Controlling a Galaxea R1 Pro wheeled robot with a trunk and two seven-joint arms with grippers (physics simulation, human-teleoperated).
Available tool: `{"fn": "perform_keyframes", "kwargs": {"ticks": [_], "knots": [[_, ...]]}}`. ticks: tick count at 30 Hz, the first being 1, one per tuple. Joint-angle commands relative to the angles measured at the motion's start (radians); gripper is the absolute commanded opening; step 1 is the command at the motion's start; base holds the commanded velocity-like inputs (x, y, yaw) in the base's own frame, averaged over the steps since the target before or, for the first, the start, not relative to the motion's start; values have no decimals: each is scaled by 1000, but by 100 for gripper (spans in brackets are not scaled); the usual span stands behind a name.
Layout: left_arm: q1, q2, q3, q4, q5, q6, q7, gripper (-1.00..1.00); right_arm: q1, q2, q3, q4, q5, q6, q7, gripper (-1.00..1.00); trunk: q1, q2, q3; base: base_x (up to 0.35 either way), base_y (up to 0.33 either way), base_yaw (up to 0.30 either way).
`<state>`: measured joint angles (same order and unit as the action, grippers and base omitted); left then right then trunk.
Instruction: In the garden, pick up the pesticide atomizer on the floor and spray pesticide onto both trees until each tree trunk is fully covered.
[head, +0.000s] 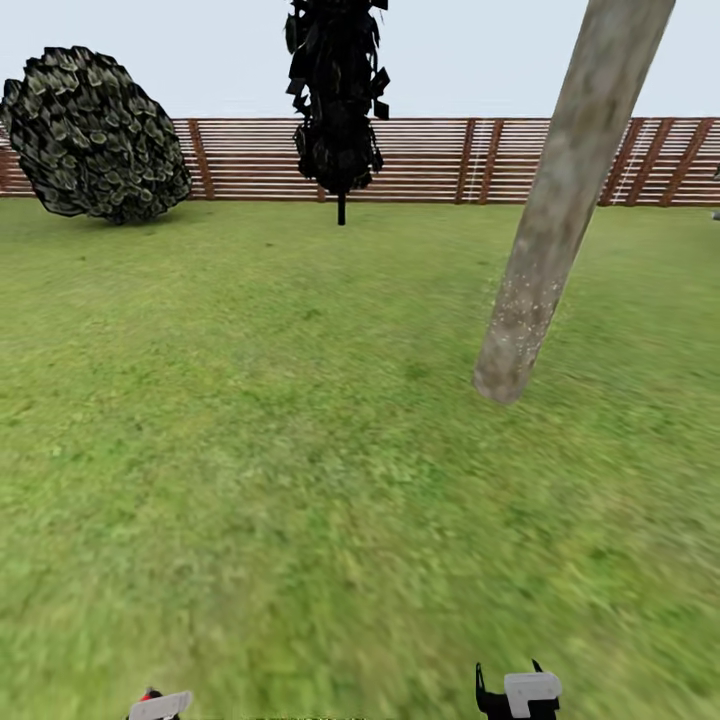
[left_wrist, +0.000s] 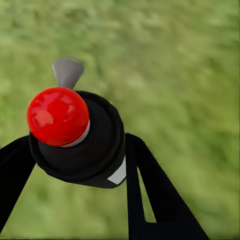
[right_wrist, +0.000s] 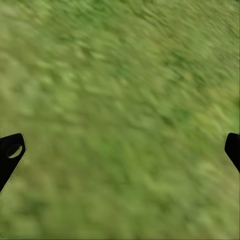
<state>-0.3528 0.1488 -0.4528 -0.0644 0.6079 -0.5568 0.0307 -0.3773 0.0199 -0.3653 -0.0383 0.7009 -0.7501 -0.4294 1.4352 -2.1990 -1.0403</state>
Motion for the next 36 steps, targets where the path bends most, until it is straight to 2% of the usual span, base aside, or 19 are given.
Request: {"fn": "perform_keyframes", "kwargs": {"ticks": [1, 21, 36], "knots": [[0, 0, 0, 0, 0, 0, 0, -100, 0, 0, 0, 1, 0, 0, 0, 100, 0, 0, -1, 0, 0, 224], [0, -1, 0, 0, 0, 0, 0, -100, 0, 0, 0, 9, 0, 0, 0, 100, 0, 0, -3, -5, 0, 275], [0, -2, 0, 0, 1, 0, 0, -100, 0, 0, 0, 9, 0, 0, 0, 100, 0, 0, -3, -291, 151, 279]]}}
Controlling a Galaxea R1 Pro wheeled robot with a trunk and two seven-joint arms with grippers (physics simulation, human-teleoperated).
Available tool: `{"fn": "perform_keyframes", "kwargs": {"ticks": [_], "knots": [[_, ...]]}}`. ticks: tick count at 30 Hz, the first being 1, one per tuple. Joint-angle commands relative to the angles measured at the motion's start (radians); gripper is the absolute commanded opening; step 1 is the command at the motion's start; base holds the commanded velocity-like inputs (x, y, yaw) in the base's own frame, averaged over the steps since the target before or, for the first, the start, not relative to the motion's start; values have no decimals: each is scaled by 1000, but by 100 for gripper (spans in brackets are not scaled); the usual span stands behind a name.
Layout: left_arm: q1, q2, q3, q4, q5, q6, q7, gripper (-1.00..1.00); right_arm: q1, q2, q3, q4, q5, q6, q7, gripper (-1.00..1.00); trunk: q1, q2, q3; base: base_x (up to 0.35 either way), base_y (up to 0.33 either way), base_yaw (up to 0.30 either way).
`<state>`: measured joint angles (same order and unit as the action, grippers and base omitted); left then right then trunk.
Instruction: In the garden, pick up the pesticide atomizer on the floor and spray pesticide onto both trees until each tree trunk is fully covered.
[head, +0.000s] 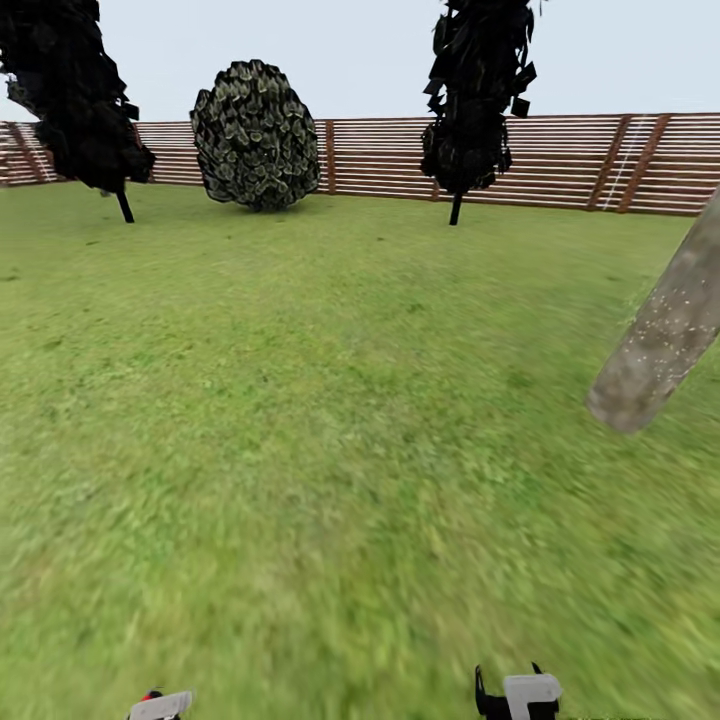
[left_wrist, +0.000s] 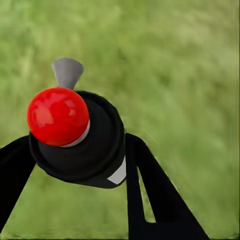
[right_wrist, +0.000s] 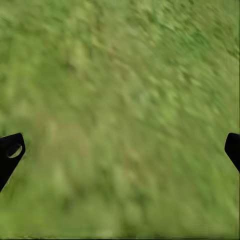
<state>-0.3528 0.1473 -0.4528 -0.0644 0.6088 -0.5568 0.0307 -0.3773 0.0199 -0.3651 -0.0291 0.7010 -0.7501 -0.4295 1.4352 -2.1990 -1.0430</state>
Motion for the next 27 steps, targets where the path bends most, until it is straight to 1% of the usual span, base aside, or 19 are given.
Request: {"fn": "perform_keyframes", "kwargs": {"ticks": [1, 9, 14, 27], "knots": [[0, 0, 0, 0, 0, 0, 0, -100, 0, 0, 0, 0, 0, 0, 0, 100, 0, 0, 0, -299, 192, 279], [0, 0, 0, 0, 0, 0, 0, -100, 0, 0, 0, 0, 0, 0, 0, 100, 0, 0, 0, -292, 193, 279], [0, 0, 0, 0, 0, 0, 0, -100, 0, 0, 0, 0, 0, 0, 0, 100, 0, 0, 0, -208, 175, 279], [0, 0, 0, 0, 0, 0, 0, -100, 0, 0, 0, 0, 0, 0, 0, 100, 0, 0, 0, -10, 9, 279]]}}
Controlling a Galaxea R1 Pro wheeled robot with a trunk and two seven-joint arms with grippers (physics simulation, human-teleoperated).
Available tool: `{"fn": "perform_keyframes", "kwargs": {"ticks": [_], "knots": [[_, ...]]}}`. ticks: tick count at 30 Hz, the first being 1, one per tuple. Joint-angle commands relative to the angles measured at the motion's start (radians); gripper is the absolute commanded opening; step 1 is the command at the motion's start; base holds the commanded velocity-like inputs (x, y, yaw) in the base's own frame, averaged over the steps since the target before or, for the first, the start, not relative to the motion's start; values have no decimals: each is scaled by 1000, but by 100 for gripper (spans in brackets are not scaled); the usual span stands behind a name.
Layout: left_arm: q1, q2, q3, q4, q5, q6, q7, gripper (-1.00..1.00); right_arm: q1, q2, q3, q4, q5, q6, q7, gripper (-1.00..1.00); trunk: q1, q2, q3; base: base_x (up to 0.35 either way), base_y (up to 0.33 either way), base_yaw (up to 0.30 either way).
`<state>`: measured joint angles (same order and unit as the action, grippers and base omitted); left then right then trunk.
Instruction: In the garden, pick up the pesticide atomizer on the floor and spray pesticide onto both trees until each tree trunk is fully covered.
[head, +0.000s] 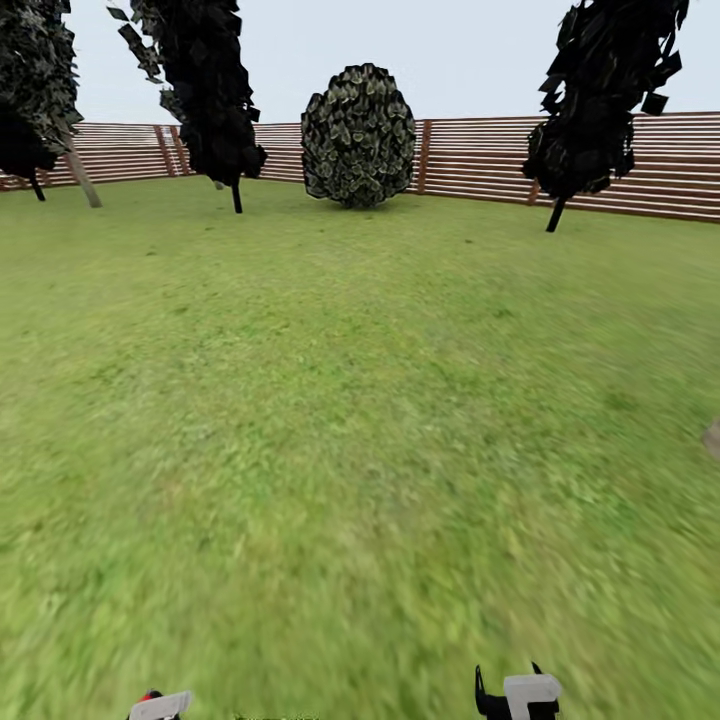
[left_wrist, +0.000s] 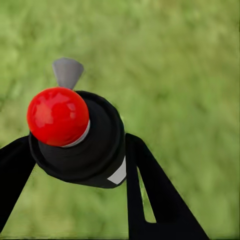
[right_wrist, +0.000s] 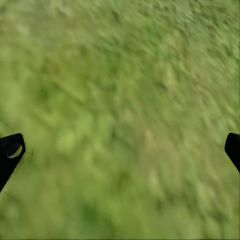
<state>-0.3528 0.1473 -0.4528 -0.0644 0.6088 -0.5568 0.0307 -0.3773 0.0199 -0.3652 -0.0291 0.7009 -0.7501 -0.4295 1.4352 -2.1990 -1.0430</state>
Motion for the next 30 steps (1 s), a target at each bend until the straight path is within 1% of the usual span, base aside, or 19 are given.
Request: {"fn": "perform_keyframes", "kwargs": {"ticks": [1, 10, 22, 25, 30], "knots": [[0, 0, 0, 0, 0, 0, 0, -100, 0, 0, 0, 0, 0, 0, 0, 100, 0, 0, 0, 0, 0, 279], [0, 0, 0, 0, 0, 0, 0, -100, 0, 0, 0, 0, 0, 0, 0, 100, 0, 0, 0, -14, 13, 279], [0, 0, 0, 0, 0, 0, 0, -100, 0, 0, 0, 0, 0, 0, 0, 100, 0, 0, 0, -215, 222, 279], [0, 0, 0, 0, 0, 0, 0, -100, 0, 0, 0, 0, 0, 0, 0, 100, 0, 0, 0, -39, 160, 279], [0, 0, 0, 0, 0, 0, 0, -100, 0, 0, 0, 0, 0, 0, 0, 100, 0, 0, 0, -2, 11, 279]]}}
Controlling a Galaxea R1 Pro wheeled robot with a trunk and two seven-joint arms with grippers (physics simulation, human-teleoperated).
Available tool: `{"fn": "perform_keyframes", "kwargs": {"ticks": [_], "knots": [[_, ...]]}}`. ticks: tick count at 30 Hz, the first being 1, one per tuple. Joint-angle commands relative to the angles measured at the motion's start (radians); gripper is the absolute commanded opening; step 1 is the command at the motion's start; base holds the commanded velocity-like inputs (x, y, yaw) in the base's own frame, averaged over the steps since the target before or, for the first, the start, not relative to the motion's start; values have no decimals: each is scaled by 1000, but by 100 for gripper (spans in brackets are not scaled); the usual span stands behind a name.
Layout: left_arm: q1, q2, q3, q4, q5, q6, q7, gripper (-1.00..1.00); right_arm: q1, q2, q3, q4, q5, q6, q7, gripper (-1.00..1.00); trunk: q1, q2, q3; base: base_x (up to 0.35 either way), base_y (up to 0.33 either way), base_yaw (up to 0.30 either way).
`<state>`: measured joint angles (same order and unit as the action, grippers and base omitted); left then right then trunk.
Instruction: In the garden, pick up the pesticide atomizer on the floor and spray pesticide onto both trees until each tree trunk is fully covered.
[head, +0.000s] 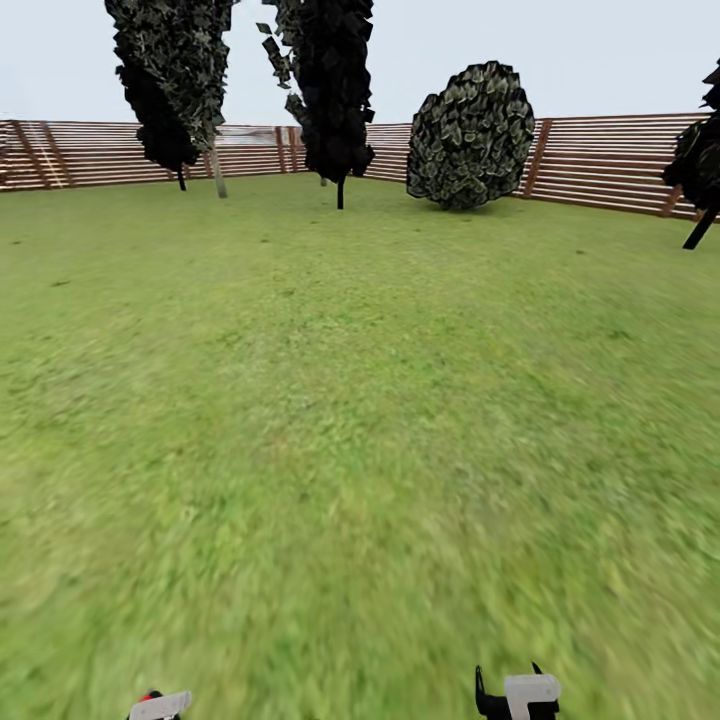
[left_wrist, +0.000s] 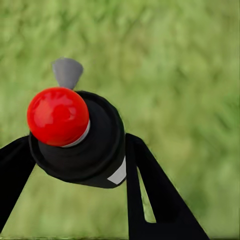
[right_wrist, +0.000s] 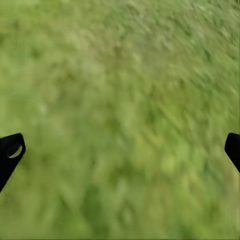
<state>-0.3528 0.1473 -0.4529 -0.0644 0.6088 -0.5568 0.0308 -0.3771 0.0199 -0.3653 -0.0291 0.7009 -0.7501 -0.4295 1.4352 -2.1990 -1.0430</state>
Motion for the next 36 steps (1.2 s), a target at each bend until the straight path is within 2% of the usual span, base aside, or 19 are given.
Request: {"fn": "perform_keyframes", "kwargs": {"ticks": [1, 9, 29, 36], "knots": [[0, 0, 0, 0, 0, 0, 0, -100, 0, 0, 0, 0, 0, 0, 0, 100, 0, 0, 0, 0, 1, 279], [0, 0, 0, 0, 0, 0, 0, -100, 0, 0, 0, 0, 0, 0, 0, 100, 0, 0, 0, -25, 23, 279], [0, 0, 0, 0, 0, 0, 0, -100, 4, 0, 0, 0, 2, 0, 1, 100, 0, 0, 0, -230, 221, 280], [0, -1, 0, 0, 0, -1, 0, -100, 6, 0, 0, 0, 2, -1, 1, 100, 0, 0, 0, -28, 26, 280]]}}
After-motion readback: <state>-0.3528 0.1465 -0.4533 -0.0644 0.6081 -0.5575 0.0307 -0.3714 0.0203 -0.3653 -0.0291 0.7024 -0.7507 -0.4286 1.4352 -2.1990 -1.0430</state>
